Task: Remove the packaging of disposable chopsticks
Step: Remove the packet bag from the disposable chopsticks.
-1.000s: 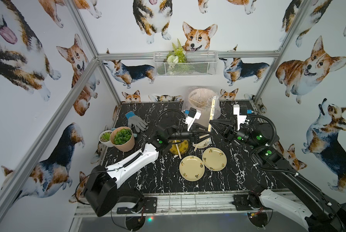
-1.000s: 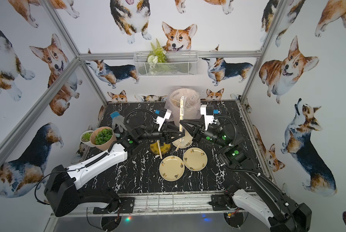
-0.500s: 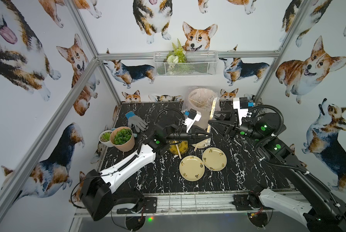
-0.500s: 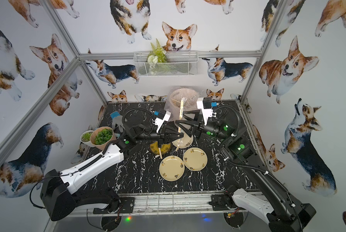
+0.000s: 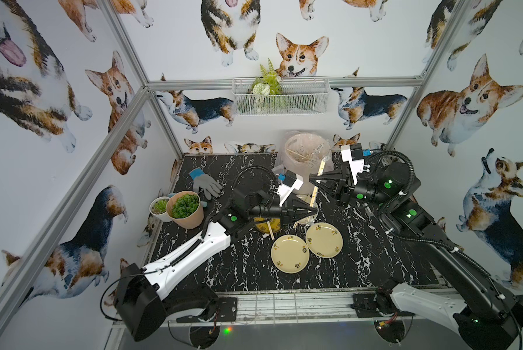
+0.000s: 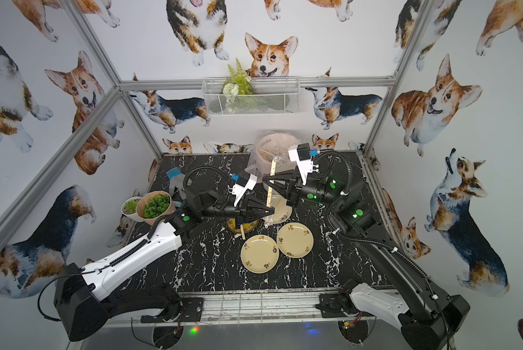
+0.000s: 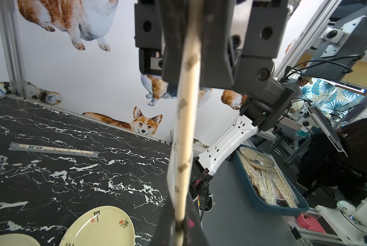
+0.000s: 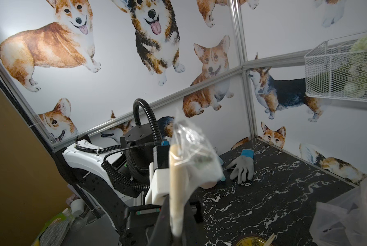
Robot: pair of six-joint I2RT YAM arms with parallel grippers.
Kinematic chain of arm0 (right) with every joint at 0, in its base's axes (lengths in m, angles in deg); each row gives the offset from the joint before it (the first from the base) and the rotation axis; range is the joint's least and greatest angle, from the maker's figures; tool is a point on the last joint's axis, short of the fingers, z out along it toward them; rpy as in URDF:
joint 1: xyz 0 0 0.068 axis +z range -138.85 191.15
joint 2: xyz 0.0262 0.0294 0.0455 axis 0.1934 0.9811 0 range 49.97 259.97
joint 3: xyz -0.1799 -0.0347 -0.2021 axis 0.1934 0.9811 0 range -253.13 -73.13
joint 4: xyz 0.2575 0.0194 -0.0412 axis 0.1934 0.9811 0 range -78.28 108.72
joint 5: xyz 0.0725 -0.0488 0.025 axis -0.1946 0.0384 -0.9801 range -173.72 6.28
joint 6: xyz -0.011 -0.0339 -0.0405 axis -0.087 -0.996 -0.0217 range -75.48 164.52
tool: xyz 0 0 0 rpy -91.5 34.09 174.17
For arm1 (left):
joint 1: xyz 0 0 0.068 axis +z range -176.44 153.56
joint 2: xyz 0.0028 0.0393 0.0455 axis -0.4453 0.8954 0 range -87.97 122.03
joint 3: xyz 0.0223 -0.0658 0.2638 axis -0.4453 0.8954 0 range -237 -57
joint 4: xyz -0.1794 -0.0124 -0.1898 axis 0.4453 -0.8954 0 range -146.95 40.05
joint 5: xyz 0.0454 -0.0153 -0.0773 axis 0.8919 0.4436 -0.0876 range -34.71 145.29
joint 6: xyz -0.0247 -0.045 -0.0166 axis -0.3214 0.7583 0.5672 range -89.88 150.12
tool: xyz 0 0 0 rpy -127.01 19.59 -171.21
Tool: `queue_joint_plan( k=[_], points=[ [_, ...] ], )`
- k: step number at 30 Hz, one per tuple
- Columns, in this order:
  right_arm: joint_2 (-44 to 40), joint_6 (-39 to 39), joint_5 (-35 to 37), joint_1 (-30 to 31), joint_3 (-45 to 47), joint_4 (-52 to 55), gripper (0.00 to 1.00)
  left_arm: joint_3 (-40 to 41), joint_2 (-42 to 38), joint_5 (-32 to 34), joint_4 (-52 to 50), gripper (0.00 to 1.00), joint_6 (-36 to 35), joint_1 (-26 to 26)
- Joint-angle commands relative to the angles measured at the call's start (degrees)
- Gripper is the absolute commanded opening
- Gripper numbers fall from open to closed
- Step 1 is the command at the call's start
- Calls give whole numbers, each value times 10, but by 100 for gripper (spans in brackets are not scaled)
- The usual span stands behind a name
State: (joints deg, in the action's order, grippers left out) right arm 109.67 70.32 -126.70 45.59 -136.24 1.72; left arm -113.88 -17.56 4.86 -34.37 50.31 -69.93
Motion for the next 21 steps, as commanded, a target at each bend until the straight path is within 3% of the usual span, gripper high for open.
queue_joint_plan(
  k=[1,13,21],
  points=[
    [3,62,-35,6,61,-48,0,6,-22,61,107,0,28,2],
    [10,98,-20,88,196,-117,0,-7,-49,97,138,0,18,5],
    [-31,63,5,89,238,-53,0,16,-74,149,170,0,35,24]
  ],
)
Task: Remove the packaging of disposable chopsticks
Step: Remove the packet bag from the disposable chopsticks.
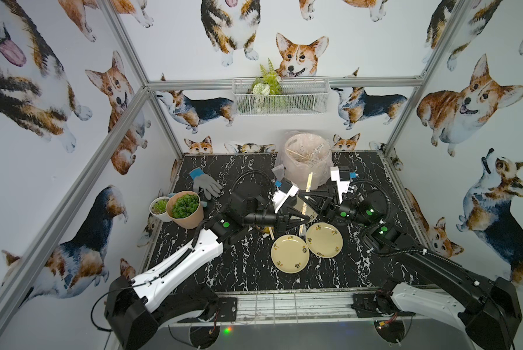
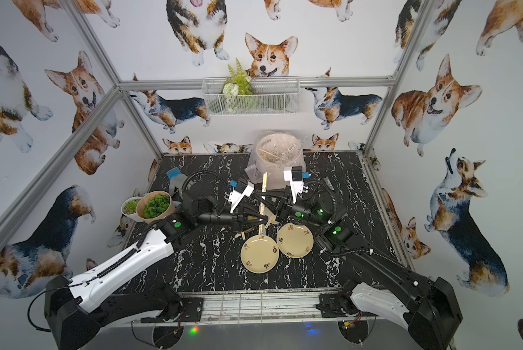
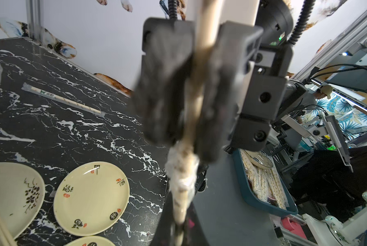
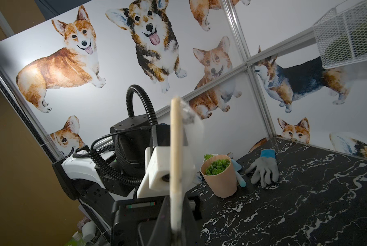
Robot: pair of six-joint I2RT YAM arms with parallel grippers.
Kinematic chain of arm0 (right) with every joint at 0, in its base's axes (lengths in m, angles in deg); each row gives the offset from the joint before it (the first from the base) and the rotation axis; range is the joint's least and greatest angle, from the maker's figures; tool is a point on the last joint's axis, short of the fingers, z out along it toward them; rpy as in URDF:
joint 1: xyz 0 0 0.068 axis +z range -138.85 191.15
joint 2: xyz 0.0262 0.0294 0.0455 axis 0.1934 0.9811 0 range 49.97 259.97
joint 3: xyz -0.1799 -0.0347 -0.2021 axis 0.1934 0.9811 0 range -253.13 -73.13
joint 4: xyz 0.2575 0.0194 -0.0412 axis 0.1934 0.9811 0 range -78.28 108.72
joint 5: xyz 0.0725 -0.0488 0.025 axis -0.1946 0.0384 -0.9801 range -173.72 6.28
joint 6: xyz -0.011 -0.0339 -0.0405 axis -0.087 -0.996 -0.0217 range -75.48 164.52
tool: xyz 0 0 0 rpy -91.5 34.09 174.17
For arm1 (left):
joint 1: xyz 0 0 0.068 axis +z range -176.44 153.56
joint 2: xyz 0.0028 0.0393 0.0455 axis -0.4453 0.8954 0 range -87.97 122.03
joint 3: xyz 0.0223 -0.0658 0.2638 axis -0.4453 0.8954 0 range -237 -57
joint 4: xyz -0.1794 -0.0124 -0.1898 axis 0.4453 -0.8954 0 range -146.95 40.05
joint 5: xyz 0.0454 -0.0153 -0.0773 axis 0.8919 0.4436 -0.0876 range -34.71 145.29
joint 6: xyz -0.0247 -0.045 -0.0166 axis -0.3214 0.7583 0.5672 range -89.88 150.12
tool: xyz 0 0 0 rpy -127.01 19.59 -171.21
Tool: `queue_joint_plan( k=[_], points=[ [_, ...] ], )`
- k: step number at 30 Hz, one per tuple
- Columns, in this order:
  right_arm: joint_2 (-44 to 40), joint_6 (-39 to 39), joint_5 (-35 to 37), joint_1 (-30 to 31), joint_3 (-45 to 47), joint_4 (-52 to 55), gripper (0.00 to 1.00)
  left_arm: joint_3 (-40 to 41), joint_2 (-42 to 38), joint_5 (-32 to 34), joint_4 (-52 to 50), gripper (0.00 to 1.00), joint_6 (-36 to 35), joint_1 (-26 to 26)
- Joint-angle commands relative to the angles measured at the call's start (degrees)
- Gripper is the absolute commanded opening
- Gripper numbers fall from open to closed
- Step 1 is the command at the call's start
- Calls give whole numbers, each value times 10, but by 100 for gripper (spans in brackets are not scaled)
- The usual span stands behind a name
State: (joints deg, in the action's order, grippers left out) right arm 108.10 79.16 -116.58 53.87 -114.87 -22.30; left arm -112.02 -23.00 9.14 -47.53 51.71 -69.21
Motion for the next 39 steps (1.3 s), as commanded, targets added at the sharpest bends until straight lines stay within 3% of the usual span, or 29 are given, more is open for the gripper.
queue_joint_plan(
  k=[1,13,20,22,25,27,29,30,35,39],
  points=[
    [-22,-30,-90,7,31,193,0,5,-24,112,314,0,28,21],
    [18,-5,-133,31,25,159,0,13,-8,121,377,0,73,31],
    [3,-7,-92,45,34,165,0,16,-16,142,351,0,55,31],
    [-19,-37,-51,45,15,208,45,24,-16,145,353,0,60,31],
    [-43,-86,-6,45,-21,273,67,33,-19,161,351,0,68,31],
    [-59,-114,9,45,-33,298,71,36,-25,186,337,0,67,31],
    [-73,-128,19,45,-25,298,69,38,-35,226,327,0,69,31],
    [-80,-131,24,45,-13,289,64,39,-41,252,323,0,70,32],
    [-53,-91,-18,45,27,194,2,27,-46,306,346,0,108,31],
    [-15,-47,-46,46,30,80,0,11,-32,267,381,0,143,30]
  ],
)
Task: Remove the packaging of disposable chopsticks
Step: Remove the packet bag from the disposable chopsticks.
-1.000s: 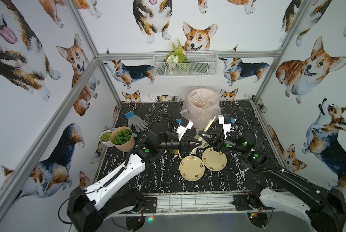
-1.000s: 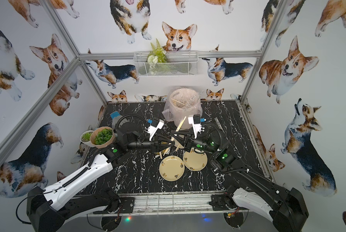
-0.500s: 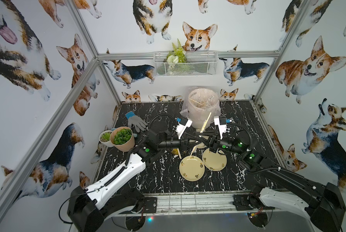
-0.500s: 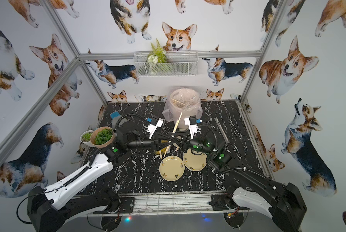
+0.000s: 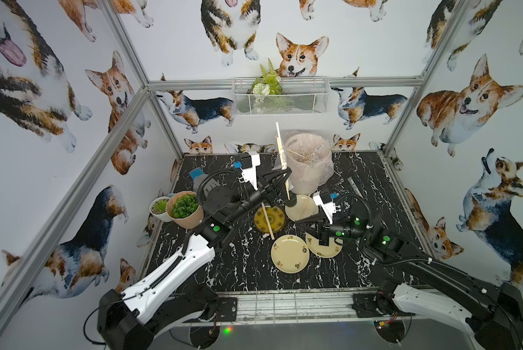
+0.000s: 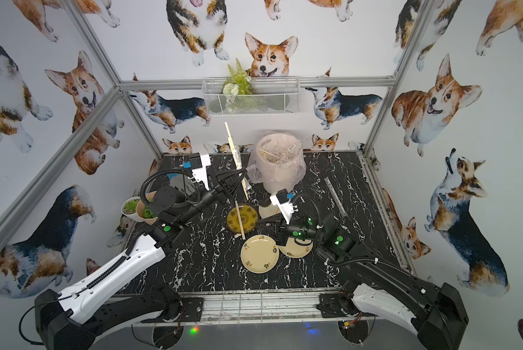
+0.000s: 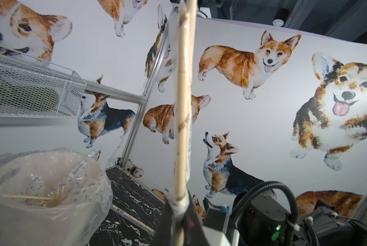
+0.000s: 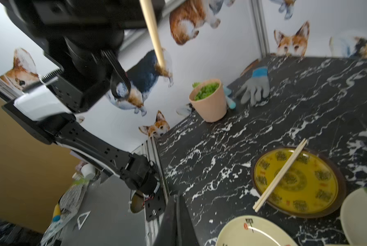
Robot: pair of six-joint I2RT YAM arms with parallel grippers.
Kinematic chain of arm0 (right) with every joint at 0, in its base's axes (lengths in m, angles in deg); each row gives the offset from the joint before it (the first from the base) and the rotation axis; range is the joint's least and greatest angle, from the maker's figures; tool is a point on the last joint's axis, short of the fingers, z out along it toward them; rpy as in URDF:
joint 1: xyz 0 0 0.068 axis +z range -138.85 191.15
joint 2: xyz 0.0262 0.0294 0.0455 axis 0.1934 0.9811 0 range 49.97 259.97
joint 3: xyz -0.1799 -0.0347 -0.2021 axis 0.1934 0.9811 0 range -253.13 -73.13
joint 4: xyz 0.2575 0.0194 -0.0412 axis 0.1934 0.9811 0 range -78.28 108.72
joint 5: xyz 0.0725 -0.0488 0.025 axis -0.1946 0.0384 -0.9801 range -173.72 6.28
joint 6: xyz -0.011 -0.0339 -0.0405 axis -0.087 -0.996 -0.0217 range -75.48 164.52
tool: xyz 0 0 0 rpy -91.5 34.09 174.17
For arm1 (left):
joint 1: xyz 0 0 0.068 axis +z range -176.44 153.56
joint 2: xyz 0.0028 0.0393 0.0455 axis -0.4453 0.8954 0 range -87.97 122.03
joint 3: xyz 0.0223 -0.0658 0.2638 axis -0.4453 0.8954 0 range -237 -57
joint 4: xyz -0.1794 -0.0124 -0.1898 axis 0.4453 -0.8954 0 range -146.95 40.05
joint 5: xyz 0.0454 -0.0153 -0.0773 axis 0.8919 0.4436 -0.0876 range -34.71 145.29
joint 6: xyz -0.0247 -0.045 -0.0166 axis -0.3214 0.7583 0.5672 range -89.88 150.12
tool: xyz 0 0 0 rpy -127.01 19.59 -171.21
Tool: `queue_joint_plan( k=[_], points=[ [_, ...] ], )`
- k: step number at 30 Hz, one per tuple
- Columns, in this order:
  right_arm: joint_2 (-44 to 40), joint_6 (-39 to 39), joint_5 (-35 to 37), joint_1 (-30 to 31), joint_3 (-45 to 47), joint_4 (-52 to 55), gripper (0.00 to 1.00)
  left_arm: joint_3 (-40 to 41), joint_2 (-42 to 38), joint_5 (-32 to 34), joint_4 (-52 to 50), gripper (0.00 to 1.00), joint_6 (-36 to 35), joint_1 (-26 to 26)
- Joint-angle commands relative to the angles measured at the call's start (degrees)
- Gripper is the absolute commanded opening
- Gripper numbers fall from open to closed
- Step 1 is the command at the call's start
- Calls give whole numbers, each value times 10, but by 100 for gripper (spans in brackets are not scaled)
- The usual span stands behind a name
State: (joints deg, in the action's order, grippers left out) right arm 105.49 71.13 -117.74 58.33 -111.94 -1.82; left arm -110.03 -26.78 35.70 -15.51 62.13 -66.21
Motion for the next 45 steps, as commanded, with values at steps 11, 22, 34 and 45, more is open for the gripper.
queue_joint_plan(
  k=[11,22,34,45],
  points=[
    [73,54,-72,2,-43,-257,0,-6,27,-74,162,0,117,-8],
    [77,41,-69,2,-77,-243,0,3,53,-99,210,0,152,-14],
    [67,-3,-60,-4,-88,-208,0,3,39,-117,175,0,142,-17],
    [68,17,-70,-9,-81,-226,0,-7,44,-131,181,0,148,-20]
  ],
)
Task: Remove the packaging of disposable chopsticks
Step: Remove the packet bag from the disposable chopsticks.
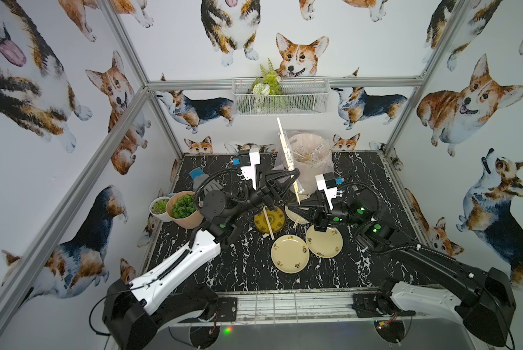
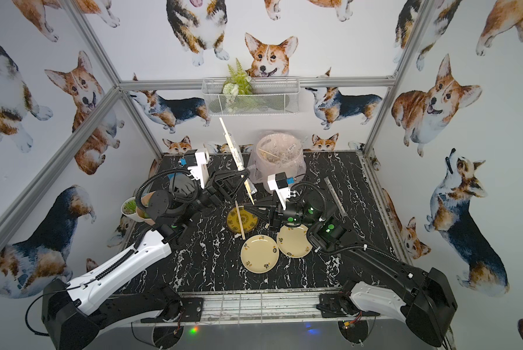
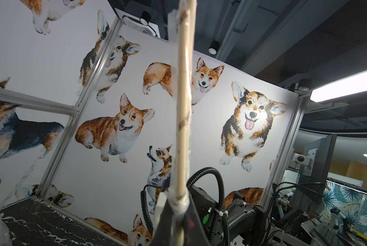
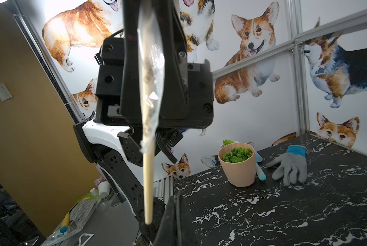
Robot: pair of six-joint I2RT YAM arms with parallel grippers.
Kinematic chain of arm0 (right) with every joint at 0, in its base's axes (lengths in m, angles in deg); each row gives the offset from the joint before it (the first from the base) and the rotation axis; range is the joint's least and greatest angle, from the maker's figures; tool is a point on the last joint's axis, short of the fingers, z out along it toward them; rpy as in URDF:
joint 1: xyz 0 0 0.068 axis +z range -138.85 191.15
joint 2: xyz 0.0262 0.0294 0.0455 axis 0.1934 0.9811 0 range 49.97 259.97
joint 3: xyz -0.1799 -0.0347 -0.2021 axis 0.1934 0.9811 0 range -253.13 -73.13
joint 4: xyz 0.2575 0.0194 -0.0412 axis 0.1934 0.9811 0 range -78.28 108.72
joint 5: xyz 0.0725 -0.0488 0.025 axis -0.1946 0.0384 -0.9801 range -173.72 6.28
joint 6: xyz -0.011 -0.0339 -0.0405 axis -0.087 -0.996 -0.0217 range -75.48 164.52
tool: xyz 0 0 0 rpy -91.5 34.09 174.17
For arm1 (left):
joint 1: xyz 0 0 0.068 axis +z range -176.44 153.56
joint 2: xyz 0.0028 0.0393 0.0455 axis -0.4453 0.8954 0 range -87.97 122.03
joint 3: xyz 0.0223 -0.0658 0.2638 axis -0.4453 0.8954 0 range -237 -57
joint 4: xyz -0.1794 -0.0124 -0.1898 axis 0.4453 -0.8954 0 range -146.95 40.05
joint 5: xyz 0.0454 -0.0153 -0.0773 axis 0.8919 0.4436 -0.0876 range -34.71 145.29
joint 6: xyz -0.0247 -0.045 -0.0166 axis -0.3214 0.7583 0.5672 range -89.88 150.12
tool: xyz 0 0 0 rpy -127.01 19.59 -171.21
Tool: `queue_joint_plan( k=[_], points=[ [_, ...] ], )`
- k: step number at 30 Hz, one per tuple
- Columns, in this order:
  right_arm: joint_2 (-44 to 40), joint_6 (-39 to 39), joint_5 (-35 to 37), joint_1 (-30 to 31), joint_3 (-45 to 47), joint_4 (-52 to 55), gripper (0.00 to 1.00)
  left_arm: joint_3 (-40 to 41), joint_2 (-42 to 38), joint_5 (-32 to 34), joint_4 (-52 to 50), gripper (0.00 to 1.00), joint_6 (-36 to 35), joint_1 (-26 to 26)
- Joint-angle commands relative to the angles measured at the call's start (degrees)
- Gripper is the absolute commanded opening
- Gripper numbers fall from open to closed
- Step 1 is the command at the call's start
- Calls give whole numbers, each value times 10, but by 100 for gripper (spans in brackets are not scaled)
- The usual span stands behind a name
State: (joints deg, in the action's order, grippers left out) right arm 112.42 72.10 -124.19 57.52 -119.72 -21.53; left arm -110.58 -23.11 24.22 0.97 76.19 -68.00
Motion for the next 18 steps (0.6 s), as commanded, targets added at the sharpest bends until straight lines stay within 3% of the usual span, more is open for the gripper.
queue_joint_plan(
  k=[1,18],
  points=[
    [-2,7,-7,-1,-5,-29,0,1,8,-16,16,0,5,-3],
    [-13,23,-18,0,19,-36,0,-7,-1,15,27,0,-8,-3]
  ],
)
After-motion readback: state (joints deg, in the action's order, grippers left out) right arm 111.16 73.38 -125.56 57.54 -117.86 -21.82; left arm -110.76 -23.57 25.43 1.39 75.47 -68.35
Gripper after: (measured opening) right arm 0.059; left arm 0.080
